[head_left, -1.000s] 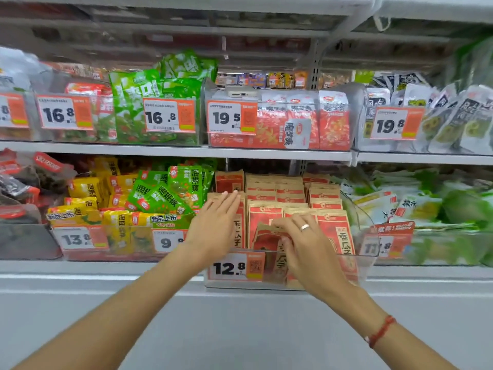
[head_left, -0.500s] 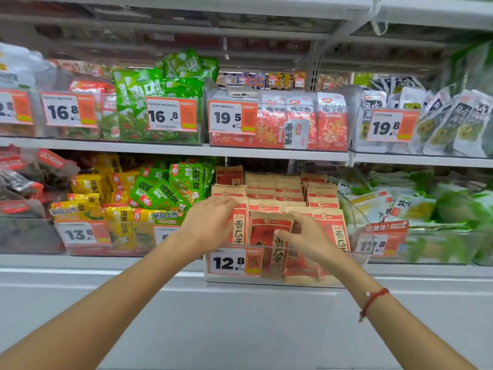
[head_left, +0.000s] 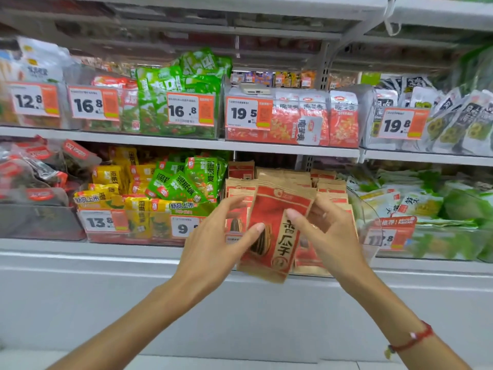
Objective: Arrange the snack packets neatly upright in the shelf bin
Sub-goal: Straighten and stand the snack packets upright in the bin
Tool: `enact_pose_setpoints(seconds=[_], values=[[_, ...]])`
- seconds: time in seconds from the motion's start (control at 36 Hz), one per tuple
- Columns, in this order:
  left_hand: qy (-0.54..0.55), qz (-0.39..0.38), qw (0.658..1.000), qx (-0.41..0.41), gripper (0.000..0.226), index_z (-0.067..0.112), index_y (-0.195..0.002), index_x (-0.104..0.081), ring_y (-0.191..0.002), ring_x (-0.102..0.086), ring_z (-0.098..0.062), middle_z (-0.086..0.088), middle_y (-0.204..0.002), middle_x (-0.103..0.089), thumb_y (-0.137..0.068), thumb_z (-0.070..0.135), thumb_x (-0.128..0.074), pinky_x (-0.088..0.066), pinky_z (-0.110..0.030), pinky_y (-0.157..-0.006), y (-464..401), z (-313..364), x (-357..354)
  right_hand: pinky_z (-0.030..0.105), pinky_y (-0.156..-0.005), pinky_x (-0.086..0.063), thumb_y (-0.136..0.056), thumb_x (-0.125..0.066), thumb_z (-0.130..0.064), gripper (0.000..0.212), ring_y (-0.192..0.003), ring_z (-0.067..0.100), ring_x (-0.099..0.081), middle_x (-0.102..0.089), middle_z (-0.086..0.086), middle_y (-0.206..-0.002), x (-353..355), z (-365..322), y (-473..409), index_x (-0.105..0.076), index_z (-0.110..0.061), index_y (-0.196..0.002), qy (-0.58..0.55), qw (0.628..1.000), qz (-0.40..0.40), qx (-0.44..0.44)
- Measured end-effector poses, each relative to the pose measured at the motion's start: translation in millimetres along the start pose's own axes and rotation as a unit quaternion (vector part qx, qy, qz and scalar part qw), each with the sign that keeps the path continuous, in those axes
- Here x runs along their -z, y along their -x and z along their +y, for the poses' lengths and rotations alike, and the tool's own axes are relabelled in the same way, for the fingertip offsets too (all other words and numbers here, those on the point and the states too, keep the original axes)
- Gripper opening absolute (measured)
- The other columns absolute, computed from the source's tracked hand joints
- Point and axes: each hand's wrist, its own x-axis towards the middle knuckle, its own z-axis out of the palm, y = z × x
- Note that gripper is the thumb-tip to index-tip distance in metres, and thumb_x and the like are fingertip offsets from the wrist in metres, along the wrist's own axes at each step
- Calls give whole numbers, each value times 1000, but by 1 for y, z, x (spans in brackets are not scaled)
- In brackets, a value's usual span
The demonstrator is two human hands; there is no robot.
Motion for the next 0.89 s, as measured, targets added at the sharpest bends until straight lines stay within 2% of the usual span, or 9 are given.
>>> enact_pose_setpoints(seconds=[0.17,0.28,0.33,0.42,0.5,0.58,0.69,0.78,0.89], values=[[112,-16,993,35,24,43,-101,-61,-91,-64,6,29,-97,-68,-78,47,-65,-52,-18,-77,13,-14,-6,24,-78,-55,-86,-67,-19,23,-96,4,-68,-74,-12,-101,-8,14,14,-65,-28,-108,-84,985,-41,-143],[157,-33,984,80,20,32,-97,-66,-86,-65,4,24,-93,-70,-79,38,-69,-47,-10,-74,17,-27,-11,29,-89,-51,-88,-61,-40,32,-99,2,-67,-73,-16,-101,-12,29,17,-59,-31,-120,-74,971,-59,-220],[182,-53,976,110,20,30,-99,-67,-89,-68,-3,19,-95,-73,-79,36,-69,-52,-19,-80,16,-32,-12,19,-79,-50,-92,-55,-40,15,-89,-7,-66,-72,-24,-89,-12,32,17,-62,-33,-104,-66,971,-50,-224],[211,-84,963,146,26,29,-100,-68,-92,-70,-13,13,-99,-74,-75,39,-69,-56,-31,-81,15,-37,-12,13,-67,-52,-94,-57,-30,13,-81,-1,-69,-74,-12,-87,-12,33,15,-67,-23,-97,-57,975,-31,-214],[230,-108,951,174,15,28,-100,-68,-89,-71,-8,15,-93,-74,-85,27,-68,-56,-20,-70,19,-37,-14,12,-62,-50,-90,-64,-27,9,-77,0,-68,-74,-9,-84,-13,33,15,-70,-21,-92,-39,981,2,-192],[241,-117,944,194,20,31,-105,-67,-93,-69,-4,17,-100,-73,-86,26,-68,-55,-19,-74,23,-37,-17,14,-65,-53,-87,-66,-28,4,-78,-1,-68,-73,-12,-84,-13,38,14,-69,-28,-90,-21,983,34,-178],[255,-111,937,210,19,32,-106,-67,-88,-68,5,20,-97,-72,-88,26,-67,-53,-13,-68,25,-35,-20,15,-65,-54,-89,-63,-30,17,-84,8,-69,-74,-6,-92,-11,42,12,-69,-21,-102,-19,980,47,-191],[256,-89,941,204,16,29,-103,-67,-86,-69,1,16,-96,-72,-88,24,-67,-54,-17,-67,26,-34,-21,18,-72,-54,-89,-61,-36,30,-92,8,-69,-73,-8,-98,-10,43,12,-66,-19,-114,-23,974,16,-223],[282,7,942,182,17,21,-105,-66,-85,-69,-2,11,-99,-71,-89,19,-66,-54,-16,-65,22,-30,-20,17,-78,-47,-84,-63,-43,28,-99,-8,-61,-64,-20,-108,-7,43,17,-56,-41,-112,-11,957,-121,-265]])
